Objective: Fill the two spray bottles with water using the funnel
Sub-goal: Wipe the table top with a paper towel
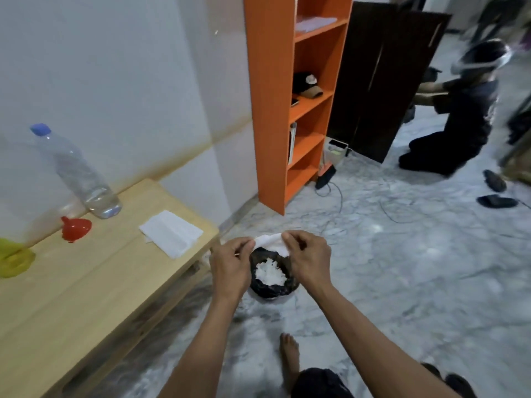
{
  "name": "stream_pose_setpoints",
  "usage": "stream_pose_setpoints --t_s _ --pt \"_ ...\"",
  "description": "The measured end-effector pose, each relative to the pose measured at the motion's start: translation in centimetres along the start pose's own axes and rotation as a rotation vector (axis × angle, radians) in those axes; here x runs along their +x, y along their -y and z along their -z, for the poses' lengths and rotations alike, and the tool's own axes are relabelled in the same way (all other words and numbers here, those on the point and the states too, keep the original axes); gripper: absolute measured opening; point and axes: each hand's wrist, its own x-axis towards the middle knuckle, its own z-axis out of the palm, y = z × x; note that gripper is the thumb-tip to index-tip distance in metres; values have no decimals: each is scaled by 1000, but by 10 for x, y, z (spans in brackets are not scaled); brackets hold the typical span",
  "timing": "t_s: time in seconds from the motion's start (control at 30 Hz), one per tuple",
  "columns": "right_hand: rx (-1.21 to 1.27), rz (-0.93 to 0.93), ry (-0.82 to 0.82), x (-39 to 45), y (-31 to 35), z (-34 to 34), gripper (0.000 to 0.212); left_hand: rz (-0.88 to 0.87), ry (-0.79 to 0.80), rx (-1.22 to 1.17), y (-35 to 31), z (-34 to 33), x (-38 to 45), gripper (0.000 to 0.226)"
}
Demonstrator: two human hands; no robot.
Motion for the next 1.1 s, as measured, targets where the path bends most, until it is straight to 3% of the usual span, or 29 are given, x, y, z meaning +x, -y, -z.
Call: stream_pose_setpoints --t_s 0.13,0.4,0.7,1.1 --pt "-56 -71 -56 26 -27 0 22 2 33 0 4 -38 18 17" --pt "-81 -242 -16 99 -77 -39 21 21 66 149 39 -103 85 15" --pt "-206 -354 132 172 -134 -86 19 223 147 286 84 -171 152 18" --pt "-273 -493 116 224 -219 -142 18 350 227 343 183 -247 198 19"
